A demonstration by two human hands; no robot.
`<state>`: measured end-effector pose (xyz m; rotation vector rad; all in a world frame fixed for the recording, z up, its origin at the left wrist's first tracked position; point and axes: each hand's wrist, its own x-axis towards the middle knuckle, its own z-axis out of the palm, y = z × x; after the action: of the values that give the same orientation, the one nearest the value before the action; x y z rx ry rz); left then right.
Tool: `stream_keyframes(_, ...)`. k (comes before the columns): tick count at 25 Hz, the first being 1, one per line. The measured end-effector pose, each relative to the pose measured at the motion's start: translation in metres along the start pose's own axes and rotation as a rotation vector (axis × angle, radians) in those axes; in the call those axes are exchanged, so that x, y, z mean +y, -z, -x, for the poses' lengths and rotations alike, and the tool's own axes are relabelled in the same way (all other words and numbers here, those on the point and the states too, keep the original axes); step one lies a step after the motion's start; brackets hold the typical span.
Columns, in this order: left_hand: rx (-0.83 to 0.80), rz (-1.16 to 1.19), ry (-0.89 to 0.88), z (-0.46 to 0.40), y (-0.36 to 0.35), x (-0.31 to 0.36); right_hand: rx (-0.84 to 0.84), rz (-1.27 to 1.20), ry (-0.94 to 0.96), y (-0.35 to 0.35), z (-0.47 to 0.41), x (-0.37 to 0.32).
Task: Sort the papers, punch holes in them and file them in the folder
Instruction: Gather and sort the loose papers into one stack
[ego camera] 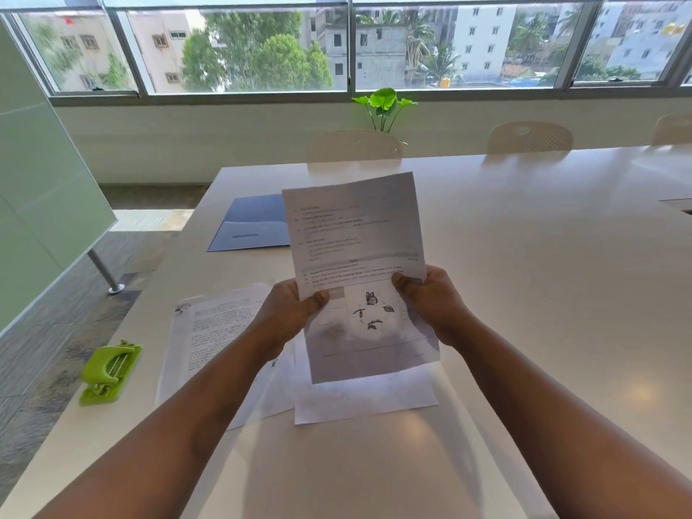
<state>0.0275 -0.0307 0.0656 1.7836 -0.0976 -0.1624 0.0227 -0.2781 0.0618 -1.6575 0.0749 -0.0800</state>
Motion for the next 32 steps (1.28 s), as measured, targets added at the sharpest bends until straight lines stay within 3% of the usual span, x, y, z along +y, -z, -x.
stream_keyframes(3,-0.03,-0.286,0.121,0.001,0.006,-0.011,0.121,0.076,-0.142,0.016,-0.007,0.012)
stream_keyframes(6,-0.205,-0.687,0.198,0.011,0.012,-0.012,0.158,0.102,-0.282,0.027,-0.012,0.024)
stream_keyframes(9,-0.398,-1.108,0.112,0.026,0.008,-0.003,0.178,0.145,-0.358,0.027,-0.013,0.036)
stream_keyframes(15,-0.593,-1.283,0.066,0.044,0.001,-0.009,0.19,0.174,-0.404,0.023,-0.014,0.055)
stream_keyframes(26,-0.544,-1.128,0.081,0.035,0.008,-0.018,0.207,0.258,-0.386,0.021,-0.013,0.059)
stream_keyframes(32,-0.166,-0.191,0.393,0.0,0.011,-0.014,0.19,0.446,-0.309,0.017,-0.004,0.059)
